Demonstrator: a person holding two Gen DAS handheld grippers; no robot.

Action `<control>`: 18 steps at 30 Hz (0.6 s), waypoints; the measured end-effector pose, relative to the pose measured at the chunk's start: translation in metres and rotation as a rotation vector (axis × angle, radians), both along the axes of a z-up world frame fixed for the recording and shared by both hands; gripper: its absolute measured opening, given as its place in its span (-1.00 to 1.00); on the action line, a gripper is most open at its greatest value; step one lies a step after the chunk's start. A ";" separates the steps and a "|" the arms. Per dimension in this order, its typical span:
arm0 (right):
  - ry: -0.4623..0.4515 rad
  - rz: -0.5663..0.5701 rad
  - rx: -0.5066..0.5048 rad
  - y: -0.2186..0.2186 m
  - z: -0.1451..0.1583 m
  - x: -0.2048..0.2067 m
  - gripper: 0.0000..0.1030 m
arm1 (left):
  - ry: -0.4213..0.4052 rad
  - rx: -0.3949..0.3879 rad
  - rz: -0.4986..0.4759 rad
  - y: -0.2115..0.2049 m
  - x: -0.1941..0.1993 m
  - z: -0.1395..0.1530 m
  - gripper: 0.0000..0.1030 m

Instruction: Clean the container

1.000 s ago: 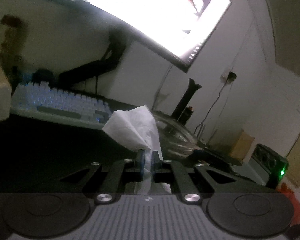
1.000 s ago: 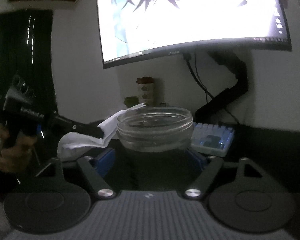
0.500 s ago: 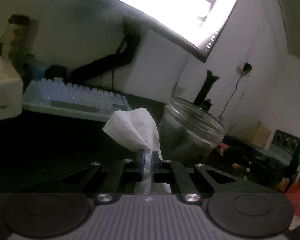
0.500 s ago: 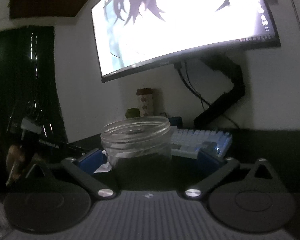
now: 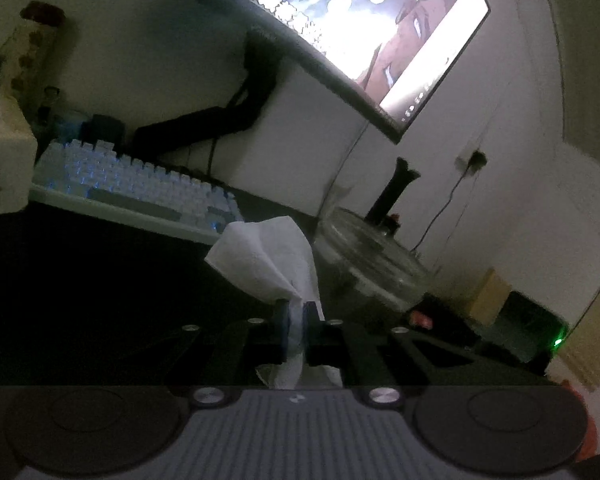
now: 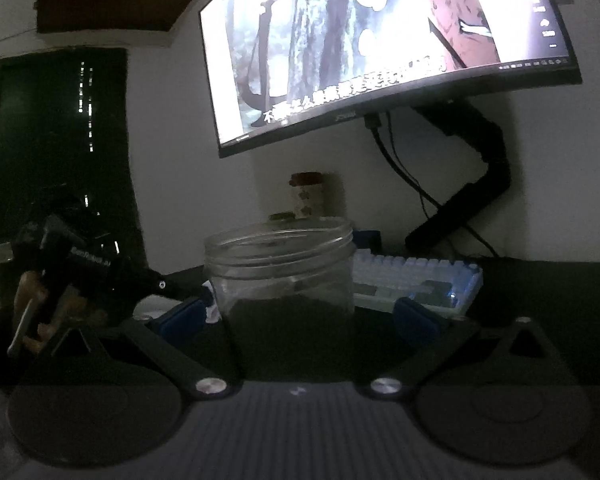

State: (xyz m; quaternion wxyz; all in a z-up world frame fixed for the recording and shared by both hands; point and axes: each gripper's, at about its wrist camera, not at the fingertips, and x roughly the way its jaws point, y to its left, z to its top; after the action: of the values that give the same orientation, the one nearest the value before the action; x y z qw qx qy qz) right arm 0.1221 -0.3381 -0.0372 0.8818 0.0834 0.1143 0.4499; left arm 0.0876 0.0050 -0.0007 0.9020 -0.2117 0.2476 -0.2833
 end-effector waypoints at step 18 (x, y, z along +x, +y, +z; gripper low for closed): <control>-0.004 0.016 -0.091 0.025 -0.012 0.006 0.61 | 0.076 0.059 0.002 -0.019 0.015 -0.024 -0.89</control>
State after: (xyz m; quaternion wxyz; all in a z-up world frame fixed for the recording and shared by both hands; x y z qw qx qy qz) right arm 0.1278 -0.3127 -0.0493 0.8813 0.0416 0.1336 0.4514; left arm 0.1021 -0.0145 -0.0248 0.8981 -0.1961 0.2897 -0.2665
